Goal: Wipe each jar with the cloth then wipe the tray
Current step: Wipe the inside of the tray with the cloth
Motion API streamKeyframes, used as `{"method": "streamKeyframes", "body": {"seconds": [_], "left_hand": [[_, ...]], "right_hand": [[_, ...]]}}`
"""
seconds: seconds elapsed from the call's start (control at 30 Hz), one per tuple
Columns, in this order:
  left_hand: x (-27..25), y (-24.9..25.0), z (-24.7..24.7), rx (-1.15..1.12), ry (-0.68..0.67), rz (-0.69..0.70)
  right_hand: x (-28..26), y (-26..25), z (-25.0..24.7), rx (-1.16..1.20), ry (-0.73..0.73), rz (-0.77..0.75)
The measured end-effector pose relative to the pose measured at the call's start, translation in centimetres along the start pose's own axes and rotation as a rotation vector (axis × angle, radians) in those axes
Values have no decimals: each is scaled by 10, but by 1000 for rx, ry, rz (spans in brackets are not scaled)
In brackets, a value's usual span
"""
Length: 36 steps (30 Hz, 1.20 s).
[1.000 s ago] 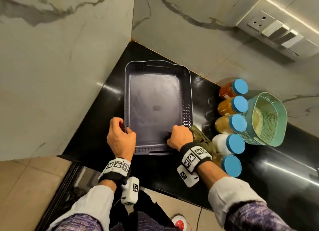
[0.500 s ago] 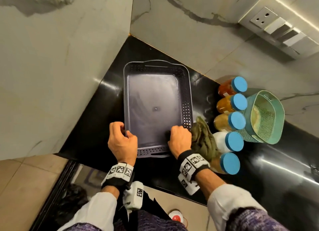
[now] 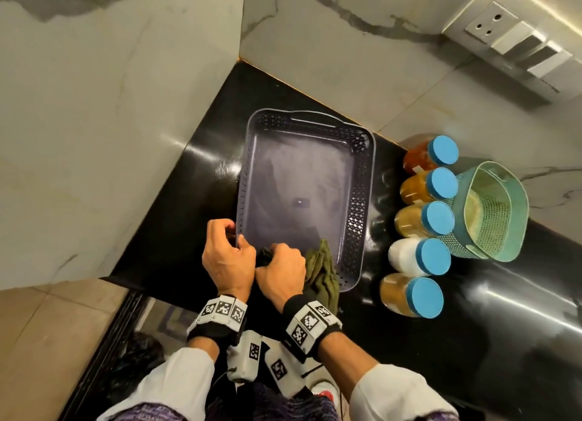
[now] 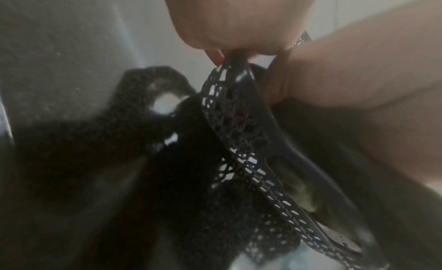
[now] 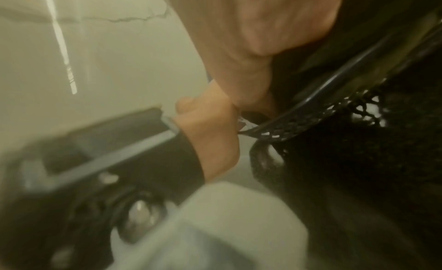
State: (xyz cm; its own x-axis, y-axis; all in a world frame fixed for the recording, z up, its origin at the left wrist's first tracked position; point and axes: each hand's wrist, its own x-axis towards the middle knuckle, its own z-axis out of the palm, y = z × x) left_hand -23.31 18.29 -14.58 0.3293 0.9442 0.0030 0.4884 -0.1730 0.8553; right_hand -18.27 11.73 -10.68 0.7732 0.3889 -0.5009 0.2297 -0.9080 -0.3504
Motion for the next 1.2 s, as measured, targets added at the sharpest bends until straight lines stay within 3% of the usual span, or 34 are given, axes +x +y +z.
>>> {"method": "streamKeyframes", "body": {"seconds": [0.17, 0.27, 0.4, 0.5, 0.6, 0.7, 0.83, 1.03, 1.2], "left_hand": [[0, 1, 3, -52, -17, -171], [-7, -1, 1, -28, -48, -224], [17, 7, -5, 70, -4, -72], [65, 26, -3, 120, 17, 70], [110, 43, 11, 148, -97, 181], [140, 54, 29, 183, -378, 164], [155, 53, 35, 321, -640, 193], [126, 15, 20, 118, -588, 155], [100, 1, 13, 74, -419, 151]], "right_hand": [[-1, 7, -10, -95, -119, -264], [9, 13, -31, -361, -292, -493], [22, 28, -65, -727, -426, -644], [27, 40, -88, -874, -495, -595], [28, 54, -104, -918, -533, -524], [22, 70, -111, -964, -525, -508], [20, 78, -124, -960, -339, -525], [40, 63, -171, -903, -60, -523], [39, 59, -171, -974, -70, -523]]}}
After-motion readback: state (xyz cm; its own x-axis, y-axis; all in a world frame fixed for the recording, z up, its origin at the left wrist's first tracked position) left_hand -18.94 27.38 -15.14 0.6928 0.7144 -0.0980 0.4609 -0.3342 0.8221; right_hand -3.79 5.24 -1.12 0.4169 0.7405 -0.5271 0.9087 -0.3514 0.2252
